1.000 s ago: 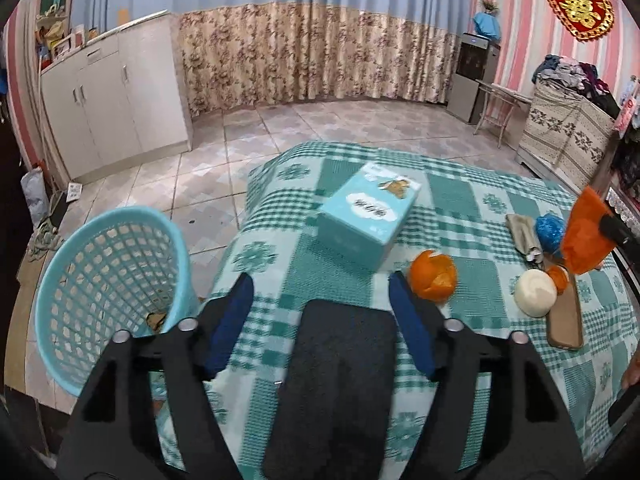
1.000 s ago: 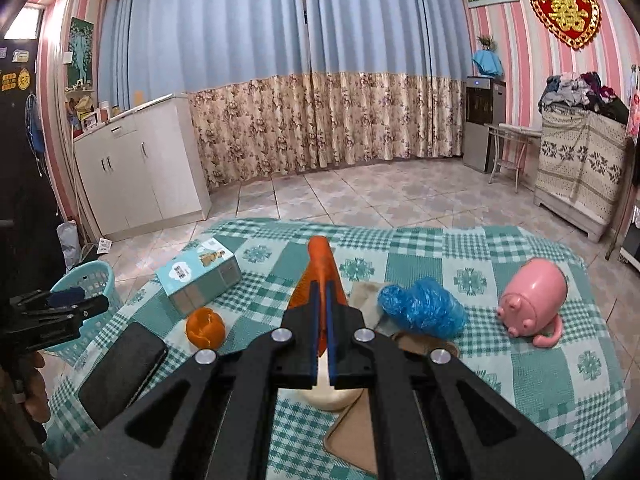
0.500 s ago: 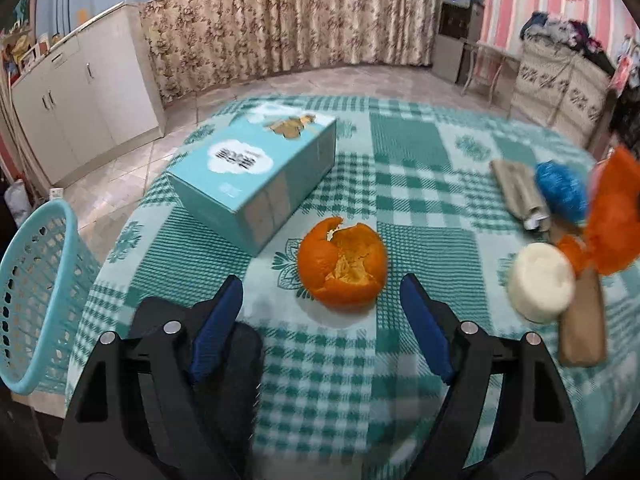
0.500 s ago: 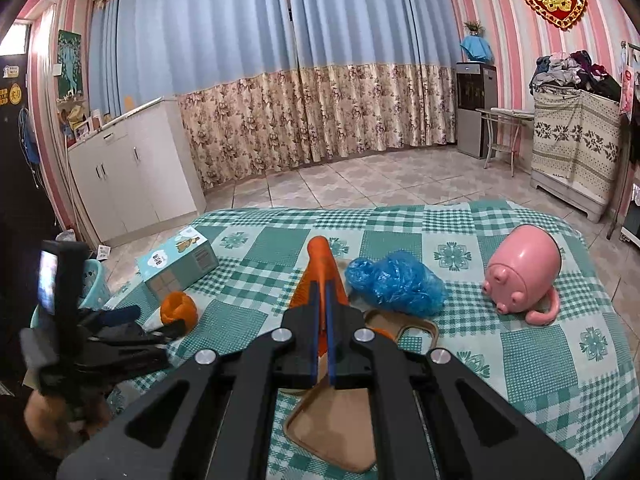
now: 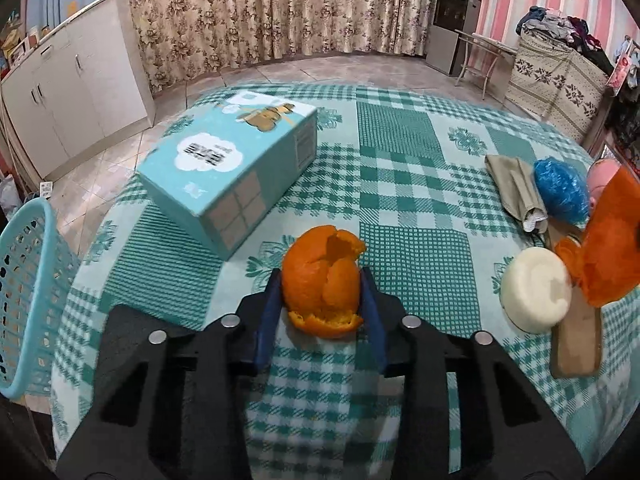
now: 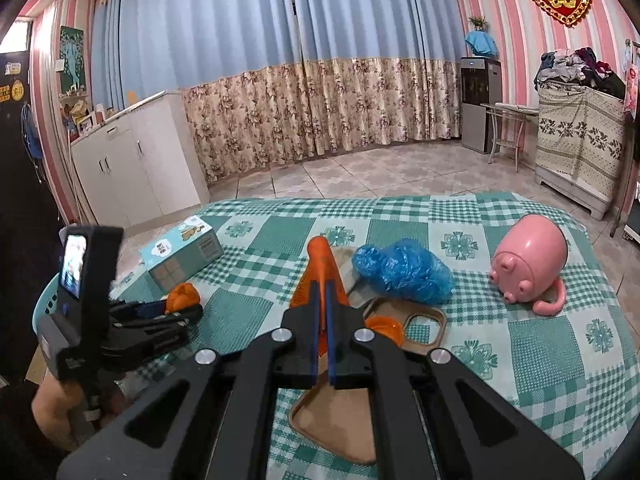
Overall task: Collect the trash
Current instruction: 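Carry the orange peel and orange bag over the basket and open both tools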
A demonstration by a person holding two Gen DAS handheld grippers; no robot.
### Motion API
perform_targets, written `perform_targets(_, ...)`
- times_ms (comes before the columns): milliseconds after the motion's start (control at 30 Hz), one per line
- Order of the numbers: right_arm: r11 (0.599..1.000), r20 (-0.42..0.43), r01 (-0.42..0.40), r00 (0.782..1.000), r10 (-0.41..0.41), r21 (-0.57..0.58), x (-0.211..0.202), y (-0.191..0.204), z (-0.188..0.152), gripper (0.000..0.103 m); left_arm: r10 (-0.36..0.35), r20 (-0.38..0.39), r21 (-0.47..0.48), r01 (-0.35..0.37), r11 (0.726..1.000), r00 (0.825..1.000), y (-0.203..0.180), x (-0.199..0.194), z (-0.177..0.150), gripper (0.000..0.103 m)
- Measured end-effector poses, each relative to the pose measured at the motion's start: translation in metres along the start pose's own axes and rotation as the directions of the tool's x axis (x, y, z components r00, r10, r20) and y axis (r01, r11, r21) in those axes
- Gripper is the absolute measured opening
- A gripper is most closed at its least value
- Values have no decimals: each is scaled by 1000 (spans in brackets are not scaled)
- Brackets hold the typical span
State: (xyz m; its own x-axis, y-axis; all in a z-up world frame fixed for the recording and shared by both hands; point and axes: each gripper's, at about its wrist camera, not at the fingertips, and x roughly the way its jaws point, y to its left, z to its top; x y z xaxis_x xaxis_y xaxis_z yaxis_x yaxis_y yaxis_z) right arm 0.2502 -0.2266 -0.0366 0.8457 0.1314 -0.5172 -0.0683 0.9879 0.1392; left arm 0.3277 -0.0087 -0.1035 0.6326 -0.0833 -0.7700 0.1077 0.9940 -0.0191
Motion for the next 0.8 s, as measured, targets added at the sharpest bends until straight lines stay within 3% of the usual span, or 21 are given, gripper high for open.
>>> perform_targets(267,997,12,-48,999,49,-54,-9,43,19,3,-7,83,-36,10,999,997,49,-66,-1,36)
perform_targets(567,976,0,-186,982,187,-114,2,136,43,3,164,143,-155,-142,978,976,167,-124,-12,36)
perform_targets(700,957,-14,-227,974,228,-183,13,186,49,3,245,126,-226,-213,951,961,229,-129,-20,36)
perform_targets(800,946,-36,-276,961,274,-172,26,214,52,3,274,94,-266,-241,933,957,264,-122,-27,36)
